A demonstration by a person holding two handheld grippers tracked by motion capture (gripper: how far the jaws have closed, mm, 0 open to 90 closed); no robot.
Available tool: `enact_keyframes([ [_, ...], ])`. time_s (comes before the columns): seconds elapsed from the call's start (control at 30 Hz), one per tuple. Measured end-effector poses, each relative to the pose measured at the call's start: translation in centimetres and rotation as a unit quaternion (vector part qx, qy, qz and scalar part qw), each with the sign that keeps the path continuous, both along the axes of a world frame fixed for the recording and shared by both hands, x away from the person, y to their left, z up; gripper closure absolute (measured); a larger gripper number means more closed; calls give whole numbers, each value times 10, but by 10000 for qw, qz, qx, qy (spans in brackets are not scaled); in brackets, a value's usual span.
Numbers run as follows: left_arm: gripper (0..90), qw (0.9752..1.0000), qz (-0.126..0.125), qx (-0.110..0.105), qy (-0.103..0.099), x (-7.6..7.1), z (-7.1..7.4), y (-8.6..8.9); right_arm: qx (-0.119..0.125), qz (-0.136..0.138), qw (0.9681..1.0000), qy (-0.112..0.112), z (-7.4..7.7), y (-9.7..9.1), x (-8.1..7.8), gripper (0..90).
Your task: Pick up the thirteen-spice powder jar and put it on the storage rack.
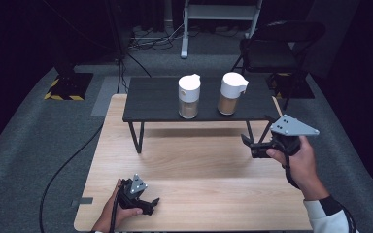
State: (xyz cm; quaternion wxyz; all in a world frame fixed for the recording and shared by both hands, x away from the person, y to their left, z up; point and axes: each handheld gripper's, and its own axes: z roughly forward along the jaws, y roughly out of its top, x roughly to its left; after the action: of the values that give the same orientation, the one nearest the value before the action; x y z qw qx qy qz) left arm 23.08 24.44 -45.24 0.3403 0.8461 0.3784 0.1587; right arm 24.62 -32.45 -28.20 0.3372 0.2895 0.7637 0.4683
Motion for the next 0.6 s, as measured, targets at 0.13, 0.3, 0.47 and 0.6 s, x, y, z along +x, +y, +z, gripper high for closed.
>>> enact_keyframes([
  [0.13,3,10000,1,-1,0,0,0,0,14,16,10000,31,-11,-3,-5,21],
  [0.3,3,10000,0,0,-1,0,0,0,19,2,10000,83,-25,-8,-10,21],
  [0.47,3,10000,2,1,0,0,0,0,45,-29,9999,108,-38,-14,-16,21],
  [0.6,4,10000,0,0,-1,0,0,0,65,-8,9998,190,-48,-19,-20,21],
])
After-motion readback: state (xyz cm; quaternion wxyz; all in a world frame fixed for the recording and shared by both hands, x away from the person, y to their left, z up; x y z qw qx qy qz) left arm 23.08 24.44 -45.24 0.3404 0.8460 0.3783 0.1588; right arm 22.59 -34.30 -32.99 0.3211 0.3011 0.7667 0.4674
